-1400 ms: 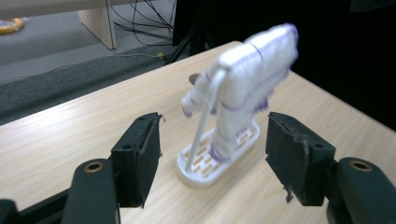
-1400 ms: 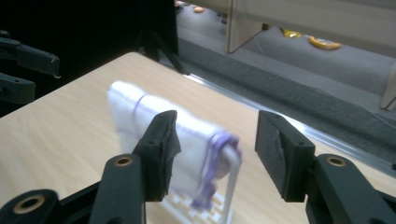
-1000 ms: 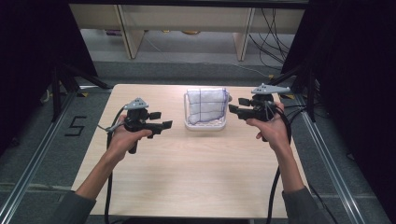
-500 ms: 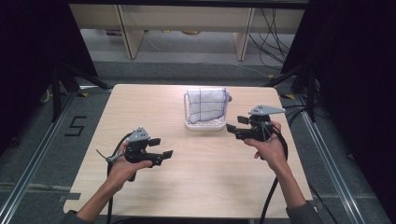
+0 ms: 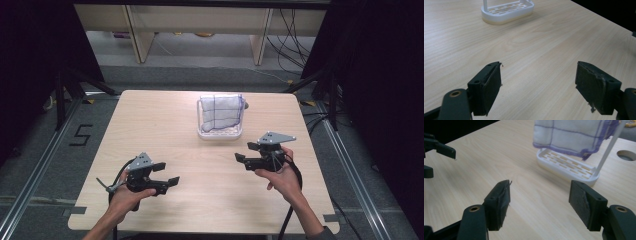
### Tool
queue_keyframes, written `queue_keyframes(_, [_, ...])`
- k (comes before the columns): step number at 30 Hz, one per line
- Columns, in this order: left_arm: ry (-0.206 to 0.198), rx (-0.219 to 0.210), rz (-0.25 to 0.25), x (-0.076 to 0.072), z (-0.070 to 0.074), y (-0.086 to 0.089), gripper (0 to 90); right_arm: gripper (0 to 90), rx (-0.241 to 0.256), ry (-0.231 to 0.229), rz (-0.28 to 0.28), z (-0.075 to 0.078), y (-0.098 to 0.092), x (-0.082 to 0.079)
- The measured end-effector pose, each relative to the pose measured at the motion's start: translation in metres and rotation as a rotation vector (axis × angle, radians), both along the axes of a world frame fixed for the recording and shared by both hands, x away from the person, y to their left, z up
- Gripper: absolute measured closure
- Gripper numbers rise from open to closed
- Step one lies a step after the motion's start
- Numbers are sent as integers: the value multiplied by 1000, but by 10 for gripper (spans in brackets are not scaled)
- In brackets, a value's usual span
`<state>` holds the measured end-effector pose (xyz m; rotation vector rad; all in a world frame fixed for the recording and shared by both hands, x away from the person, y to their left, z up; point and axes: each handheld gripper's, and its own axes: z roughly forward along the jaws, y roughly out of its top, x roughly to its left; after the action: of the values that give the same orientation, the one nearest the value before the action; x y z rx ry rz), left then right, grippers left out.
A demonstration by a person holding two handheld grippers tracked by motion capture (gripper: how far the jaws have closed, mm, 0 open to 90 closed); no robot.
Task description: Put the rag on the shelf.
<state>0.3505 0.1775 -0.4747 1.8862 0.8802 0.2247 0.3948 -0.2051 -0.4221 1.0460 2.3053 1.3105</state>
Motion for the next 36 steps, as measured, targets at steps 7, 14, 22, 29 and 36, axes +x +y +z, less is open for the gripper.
queue_keyframes(7, [7,21,-18,-11,-5,-2,194,338,-9,31,28,-10,10,-11])
queue_keyframes(14, [10,28,-26,-19,-9,-3,194,336,-13,46,47,-18,10,-21])
queue_keyframes(22, [9,37,-31,-23,-11,-1,194,330,6,65,59,-24,9,-30])
queue_keyframes(29, [8,57,-34,-28,-15,-1,189,295,5,76,76,-31,8,-40])
queue_keyframes(36, [8,77,-48,-38,-19,-2,165,256,-6,89,72,-37,8,-53])
